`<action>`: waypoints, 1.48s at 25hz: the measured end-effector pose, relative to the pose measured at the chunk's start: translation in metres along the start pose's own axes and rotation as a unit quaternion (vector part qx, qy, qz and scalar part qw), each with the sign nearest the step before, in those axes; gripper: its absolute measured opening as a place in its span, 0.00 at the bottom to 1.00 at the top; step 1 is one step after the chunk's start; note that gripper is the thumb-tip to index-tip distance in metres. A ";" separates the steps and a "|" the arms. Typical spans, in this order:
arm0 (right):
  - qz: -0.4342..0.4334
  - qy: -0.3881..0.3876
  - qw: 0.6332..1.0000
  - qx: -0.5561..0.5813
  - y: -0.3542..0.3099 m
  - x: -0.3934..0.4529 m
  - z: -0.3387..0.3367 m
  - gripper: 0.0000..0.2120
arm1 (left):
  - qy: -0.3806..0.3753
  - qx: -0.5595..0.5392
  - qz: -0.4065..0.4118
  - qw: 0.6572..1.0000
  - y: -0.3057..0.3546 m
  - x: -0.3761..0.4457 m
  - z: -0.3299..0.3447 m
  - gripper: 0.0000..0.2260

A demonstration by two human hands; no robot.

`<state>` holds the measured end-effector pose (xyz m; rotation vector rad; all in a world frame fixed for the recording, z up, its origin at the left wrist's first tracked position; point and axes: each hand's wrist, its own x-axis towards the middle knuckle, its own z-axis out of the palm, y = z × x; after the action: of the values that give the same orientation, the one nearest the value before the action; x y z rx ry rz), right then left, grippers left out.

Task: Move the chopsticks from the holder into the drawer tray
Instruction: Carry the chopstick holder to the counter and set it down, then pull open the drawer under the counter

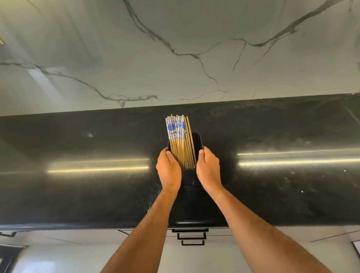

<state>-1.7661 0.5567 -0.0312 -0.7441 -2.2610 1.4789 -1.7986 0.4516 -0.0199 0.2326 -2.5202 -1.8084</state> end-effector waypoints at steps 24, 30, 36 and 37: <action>-0.216 0.028 0.934 -0.284 0.066 -0.174 -0.032 0.19 | -0.078 0.295 0.275 0.912 -0.101 -0.121 -0.113 0.18; -0.311 -0.067 0.874 -0.367 0.126 -0.221 -0.028 0.17 | -0.143 0.370 0.353 0.847 -0.173 -0.157 -0.130 0.16; -0.216 -0.193 0.849 -0.441 0.148 -0.203 0.003 0.25 | -0.255 0.472 0.299 0.789 -0.213 -0.139 -0.101 0.23; -0.201 -0.205 0.846 -0.449 0.150 -0.198 0.009 0.27 | -0.274 0.488 0.294 0.775 -0.216 -0.133 -0.094 0.26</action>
<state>-1.5750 0.4812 -0.1718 -0.0975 -3.1895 0.3298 -1.6348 0.3145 -0.1852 -1.0947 -3.0969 -0.2354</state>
